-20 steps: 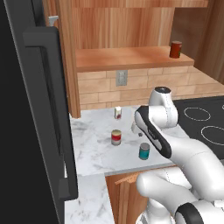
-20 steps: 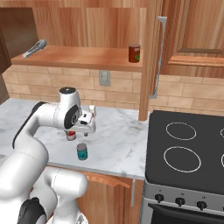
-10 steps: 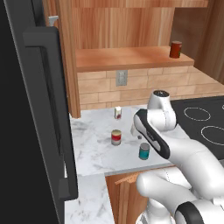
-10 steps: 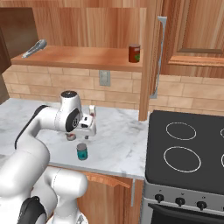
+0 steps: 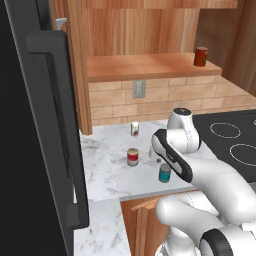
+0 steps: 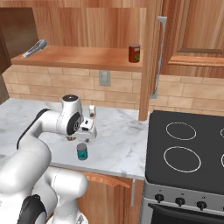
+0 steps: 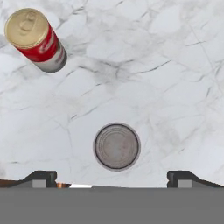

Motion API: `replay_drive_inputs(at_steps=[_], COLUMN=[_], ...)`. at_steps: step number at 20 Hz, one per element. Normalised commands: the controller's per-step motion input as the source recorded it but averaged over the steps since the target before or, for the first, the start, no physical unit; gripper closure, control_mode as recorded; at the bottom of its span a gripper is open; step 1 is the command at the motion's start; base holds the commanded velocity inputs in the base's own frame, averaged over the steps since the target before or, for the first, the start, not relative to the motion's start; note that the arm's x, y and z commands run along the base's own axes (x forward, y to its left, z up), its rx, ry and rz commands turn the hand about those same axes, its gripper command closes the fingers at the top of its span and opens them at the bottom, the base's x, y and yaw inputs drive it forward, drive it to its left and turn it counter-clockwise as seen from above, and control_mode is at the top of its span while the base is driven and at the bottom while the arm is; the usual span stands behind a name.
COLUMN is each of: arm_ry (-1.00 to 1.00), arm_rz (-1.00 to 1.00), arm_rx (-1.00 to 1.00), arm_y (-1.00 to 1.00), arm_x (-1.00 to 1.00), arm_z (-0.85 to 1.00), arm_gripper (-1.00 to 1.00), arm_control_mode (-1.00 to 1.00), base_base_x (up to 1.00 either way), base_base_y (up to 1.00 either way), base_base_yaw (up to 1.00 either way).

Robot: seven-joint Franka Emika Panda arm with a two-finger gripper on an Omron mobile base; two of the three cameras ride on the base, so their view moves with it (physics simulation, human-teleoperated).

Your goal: Pick the cans from the counter and place them in their designated side in the cabinet.

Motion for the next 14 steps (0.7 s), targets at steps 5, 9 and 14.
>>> replay_drive_inputs(at_steps=[5, 9, 14], arm_ry=[0.01, 0.01, 0.01], arm_rz=[0.00, 0.00, 0.00], arm_rx=[0.00, 0.00, 0.00], arm_y=[-0.01, -0.01, -0.01], arm_x=[0.01, 0.00, 0.00], arm_z=[-0.19, -0.19, -0.20], arm_gripper=[-1.00, -1.00, -1.00], arm_control_mode=[-1.00, -1.00, -1.00], base_base_x=[0.00, 0.00, 0.00], base_base_y=[0.00, 0.00, 0.00], base_base_yaw=[0.00, 0.00, 0.00])
